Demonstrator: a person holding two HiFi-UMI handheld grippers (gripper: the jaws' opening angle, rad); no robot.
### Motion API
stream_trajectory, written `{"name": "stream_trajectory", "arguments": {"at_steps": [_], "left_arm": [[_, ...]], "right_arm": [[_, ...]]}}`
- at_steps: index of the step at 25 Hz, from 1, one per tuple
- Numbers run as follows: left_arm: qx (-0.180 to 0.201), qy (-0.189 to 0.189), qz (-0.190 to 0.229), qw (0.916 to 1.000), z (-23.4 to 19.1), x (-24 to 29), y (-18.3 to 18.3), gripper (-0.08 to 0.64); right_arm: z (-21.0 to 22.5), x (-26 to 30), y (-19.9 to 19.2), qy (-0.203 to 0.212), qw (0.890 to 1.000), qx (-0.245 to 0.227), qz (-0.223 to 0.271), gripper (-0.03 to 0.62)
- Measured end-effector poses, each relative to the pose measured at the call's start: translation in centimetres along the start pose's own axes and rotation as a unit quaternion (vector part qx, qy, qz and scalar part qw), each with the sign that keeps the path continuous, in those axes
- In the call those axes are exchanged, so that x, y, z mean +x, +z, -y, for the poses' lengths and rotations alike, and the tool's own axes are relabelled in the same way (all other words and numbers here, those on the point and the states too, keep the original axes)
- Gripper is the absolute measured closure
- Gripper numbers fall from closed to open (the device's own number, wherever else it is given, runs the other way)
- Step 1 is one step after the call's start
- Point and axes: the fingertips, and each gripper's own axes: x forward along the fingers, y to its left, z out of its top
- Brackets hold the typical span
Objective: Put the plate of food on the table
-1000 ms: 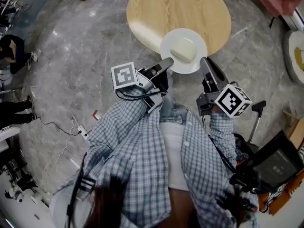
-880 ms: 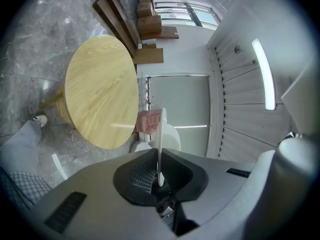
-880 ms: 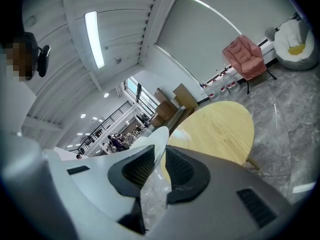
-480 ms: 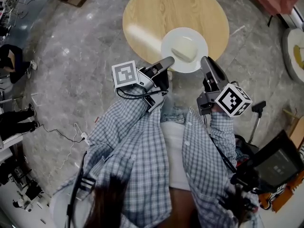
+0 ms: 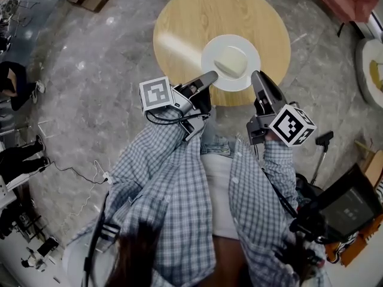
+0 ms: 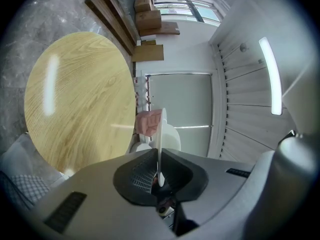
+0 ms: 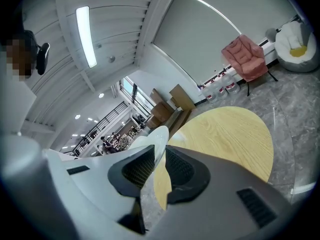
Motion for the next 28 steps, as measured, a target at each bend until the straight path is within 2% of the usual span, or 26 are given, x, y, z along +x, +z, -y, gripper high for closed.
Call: {"name": "stream_trajectory", "arguments": {"at_steps": [6, 12, 23, 28], "left_arm": [[0.003, 0.009, -0.009, 0.9999, -0.9, 1.2, 0.6, 0.54], [-0.01, 0.018, -0.021, 0.9996, -2.6, 3.6, 2.7, 0.54], [-0.031, 0.048, -0.019, 0.9982, -5.4, 3.4, 5.7, 0.54], [-0.014, 0.076, -0.027, 0.9966, -7.1, 3.2, 6.8, 0.54]], "right_arm": [[1.3, 0.7, 0.3, -0.009, 1.0, -0.001, -0.002, 0.522], [3.8, 3.3, 0.9, -0.018, 1.0, 0.01, -0.015, 0.52], [4.9, 7.1, -0.2, -0.033, 0.998, 0.025, -0.047, 0.52], [5.6, 8.5, -1.0, -0.043, 0.997, 0.03, -0.058, 0.522]]}}
